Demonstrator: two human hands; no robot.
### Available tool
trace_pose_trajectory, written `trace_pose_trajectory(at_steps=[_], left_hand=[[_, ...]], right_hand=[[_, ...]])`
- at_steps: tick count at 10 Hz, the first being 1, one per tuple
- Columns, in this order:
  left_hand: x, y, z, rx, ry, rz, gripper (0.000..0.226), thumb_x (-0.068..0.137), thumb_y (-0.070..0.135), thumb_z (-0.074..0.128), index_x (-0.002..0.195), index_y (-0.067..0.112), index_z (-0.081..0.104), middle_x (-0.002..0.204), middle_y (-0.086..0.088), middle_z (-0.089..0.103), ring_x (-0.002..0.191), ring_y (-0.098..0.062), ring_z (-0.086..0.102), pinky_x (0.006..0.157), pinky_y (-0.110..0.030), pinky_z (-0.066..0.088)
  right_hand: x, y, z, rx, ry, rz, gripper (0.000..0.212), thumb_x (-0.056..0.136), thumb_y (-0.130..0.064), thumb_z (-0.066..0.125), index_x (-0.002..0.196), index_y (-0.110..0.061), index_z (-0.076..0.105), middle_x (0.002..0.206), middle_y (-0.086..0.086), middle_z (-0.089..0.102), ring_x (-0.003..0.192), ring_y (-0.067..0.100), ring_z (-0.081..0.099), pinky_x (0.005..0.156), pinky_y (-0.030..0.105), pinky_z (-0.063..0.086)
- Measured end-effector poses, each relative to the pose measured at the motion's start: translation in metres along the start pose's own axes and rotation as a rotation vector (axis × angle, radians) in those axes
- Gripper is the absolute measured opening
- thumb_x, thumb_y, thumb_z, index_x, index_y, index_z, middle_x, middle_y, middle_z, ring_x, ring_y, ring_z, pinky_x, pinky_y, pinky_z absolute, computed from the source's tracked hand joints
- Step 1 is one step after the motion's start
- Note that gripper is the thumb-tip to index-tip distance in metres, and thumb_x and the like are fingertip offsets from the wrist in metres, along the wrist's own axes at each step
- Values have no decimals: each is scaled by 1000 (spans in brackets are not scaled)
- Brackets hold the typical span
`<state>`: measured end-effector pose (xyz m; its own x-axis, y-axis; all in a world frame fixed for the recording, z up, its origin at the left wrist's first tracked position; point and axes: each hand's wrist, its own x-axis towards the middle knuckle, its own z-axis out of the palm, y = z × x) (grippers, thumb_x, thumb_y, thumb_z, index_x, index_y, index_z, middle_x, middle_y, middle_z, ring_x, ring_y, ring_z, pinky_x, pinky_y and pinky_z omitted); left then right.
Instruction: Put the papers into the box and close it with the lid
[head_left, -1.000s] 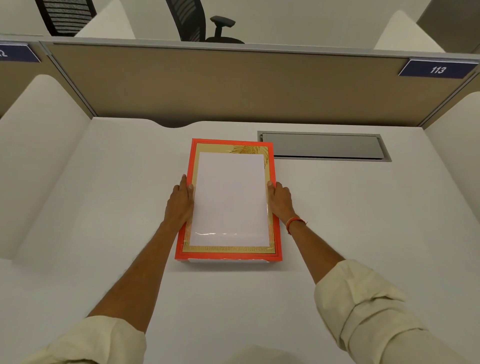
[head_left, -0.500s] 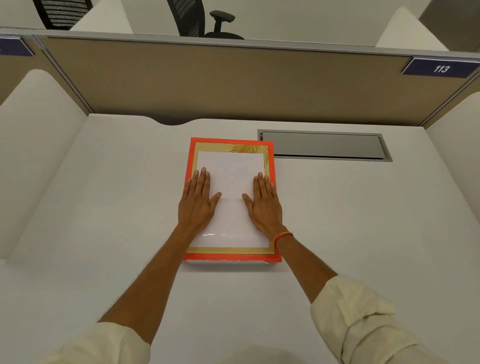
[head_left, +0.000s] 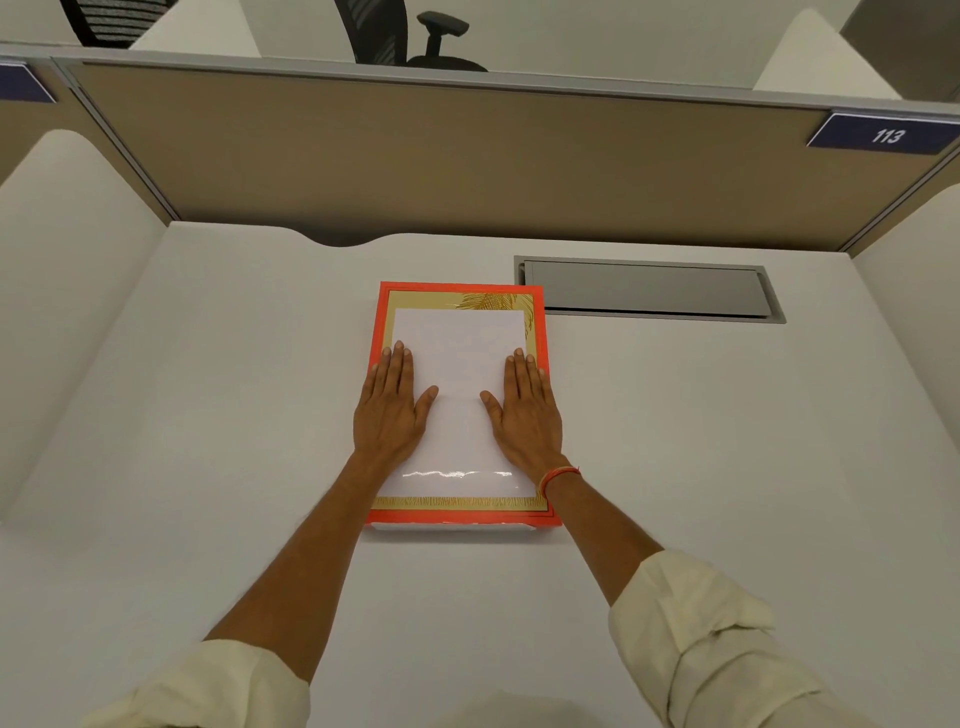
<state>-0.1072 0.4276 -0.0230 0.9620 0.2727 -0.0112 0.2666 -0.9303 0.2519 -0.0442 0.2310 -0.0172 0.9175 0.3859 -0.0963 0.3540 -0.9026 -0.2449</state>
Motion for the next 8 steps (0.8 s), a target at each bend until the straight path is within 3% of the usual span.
trace_pose_trajectory(at_steps=[1,3,6,8], left_hand=[[0,-2,4,16,4,-1,88,89,66,-2,156,9,4,165,-6,5,153,-20,3,126,-36,6],[0,1,2,37,-14,-15,77,96,55,18,156,9,5,165,-7,6,153,-20,5,126,-35,6],[-1,9,-6,8,-41,-35,74,100,51,26,156,9,2,166,-7,1,153,-22,0,126,-37,5],[-2,56,-6,-53,25,6,76,95,55,17,156,12,3,166,-5,0,153,-20,0,124,-34,0]], right_hand=[[1,0,2,-11,-11,1,74,99,-56,21,155,-12,-1,165,5,-1,152,21,-2,126,35,3],[-1,-1,-1,-20,-21,9,74,99,-56,21,155,-13,-1,165,4,-1,152,21,-2,126,35,5],[-2,5,-15,67,-26,-24,72,101,-52,24,155,-11,1,165,5,1,153,19,-1,126,33,4],[-12,30,-34,97,55,-44,72,100,-53,25,155,-12,3,164,5,4,153,19,1,125,32,2]])
